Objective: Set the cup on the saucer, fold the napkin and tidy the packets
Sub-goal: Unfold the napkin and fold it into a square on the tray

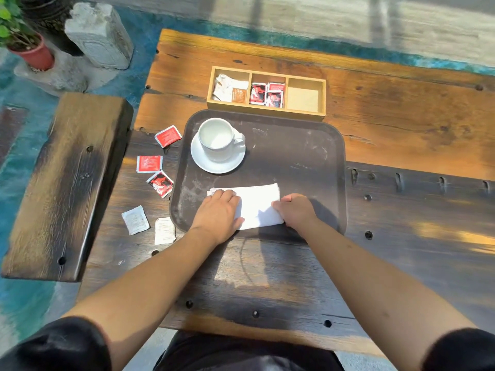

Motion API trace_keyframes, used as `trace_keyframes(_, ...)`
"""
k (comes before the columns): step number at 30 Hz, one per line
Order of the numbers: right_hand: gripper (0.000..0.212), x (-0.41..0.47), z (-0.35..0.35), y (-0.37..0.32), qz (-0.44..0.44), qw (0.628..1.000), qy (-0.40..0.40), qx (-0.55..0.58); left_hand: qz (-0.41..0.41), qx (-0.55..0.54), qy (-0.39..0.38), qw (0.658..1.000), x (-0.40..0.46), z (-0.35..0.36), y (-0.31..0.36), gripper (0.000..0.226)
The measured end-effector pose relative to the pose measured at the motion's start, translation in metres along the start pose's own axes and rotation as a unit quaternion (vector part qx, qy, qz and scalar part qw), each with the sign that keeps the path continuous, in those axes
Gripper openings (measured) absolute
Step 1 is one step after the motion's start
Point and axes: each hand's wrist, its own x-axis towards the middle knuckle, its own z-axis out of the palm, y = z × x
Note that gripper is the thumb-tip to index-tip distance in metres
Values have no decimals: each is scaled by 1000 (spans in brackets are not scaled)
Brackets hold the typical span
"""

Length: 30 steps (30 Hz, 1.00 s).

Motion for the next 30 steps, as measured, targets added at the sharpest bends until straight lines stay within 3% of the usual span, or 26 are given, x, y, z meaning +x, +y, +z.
trace_keyframes(4,11,-9,0,-3,18,996,-32,86,8,2,5,1000,-2,3,-4,60)
trace_keyframes(10,19,-37,4,-24,-30,985,-44,162,21,-15,5,1000,-4,4,-8,59)
trace_keyframes(14,28,-49,18,-41,-77,986,-32,148,25,-124,14,992,-9,1,-19,47)
trace_keyframes(16,31,-51,27,-48,-89,987,-26,131,-24,-187,86,978,-16,0,-27,37)
trace_keyframes(18,33,-53,36,-55,-97,990,-15,104,-133,-253,152,946,-25,-1,-36,30)
trace_keyframes(20,32,-55,45,-62,-105,991,-10,81,-227,-342,152,899,-32,0,-45,27)
trace_keyframes(25,32,-62,67,-82,-156,987,-4,35,-290,-472,122,824,-42,0,-58,11)
trace_keyframes(30,22,-64,87,-90,-168,986,-2,-8,-325,-588,90,735,-44,-3,-64,55)
